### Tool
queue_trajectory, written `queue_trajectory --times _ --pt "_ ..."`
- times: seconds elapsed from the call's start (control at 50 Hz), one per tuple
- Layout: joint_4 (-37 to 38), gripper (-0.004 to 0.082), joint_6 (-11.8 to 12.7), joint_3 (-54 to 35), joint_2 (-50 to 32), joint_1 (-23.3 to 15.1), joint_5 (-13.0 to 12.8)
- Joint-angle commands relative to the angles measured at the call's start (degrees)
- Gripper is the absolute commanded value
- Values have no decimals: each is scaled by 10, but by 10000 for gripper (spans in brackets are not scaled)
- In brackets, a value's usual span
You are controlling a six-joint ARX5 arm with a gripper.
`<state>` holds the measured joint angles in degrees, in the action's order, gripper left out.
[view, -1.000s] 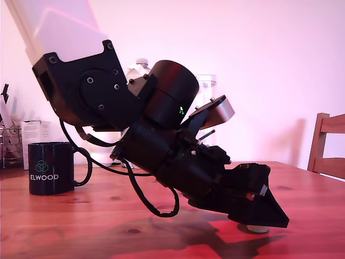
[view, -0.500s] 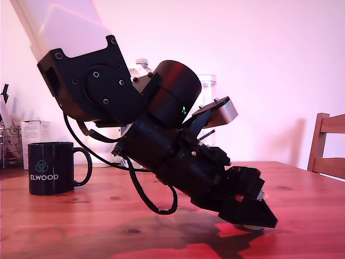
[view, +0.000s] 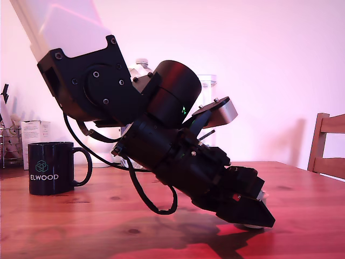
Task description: Pick up the coffee capsules from the table one by one and drop them inside the nearest coffee cup
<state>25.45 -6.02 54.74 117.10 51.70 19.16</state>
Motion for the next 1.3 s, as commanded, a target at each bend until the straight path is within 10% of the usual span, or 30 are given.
queue_trajectory --times 0.0,1.28 --pt "-20 124 0 -18 10 -1 -1" --pt "-167 125 17 -108 -374 -117 -88"
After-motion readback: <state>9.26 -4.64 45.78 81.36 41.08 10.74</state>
